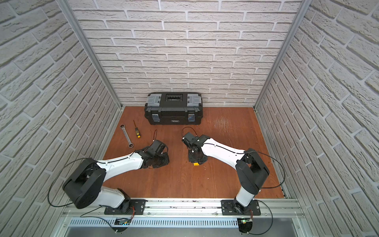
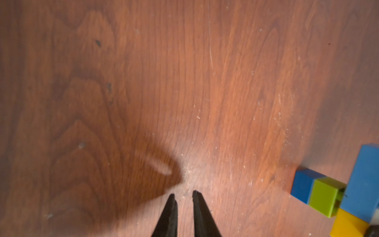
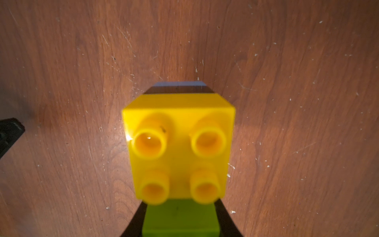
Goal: Assemble the number 4 with lego
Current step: Assemble the lego brick with the lego brick, then adjust the lego brick at the center of the board.
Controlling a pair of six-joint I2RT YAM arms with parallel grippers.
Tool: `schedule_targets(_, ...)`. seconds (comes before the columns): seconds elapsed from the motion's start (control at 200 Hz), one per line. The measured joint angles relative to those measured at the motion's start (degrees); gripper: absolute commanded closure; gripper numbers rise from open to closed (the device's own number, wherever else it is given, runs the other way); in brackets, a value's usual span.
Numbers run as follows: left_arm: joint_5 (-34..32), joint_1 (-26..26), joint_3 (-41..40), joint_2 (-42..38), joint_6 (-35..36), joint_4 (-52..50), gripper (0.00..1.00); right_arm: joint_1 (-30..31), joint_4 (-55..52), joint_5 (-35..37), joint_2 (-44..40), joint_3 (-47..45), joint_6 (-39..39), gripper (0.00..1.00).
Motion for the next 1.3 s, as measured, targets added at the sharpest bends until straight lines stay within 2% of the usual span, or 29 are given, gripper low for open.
schedule_targets(0.52, 0.0, 0.5, 0.0, -0.6, 0.0, -0.7, 0.82, 0.2, -3.0, 1.2, 5.5, 3.2, -1.2, 0.98)
schedule_targets(1.085, -0.3, 5.0, -1.3, -11.8, 0.2, -6.1, 0.81, -0.4, -2.6, -0.2, 10.8, 4.1, -3.5, 0.98)
schedule_targets(1.3, -0.9, 5.8, -1.8, -13.7, 0.2, -8.9, 0.75, -0.4, -1.8, -0.1, 10.1, 3.5, -5.2, 0.98)
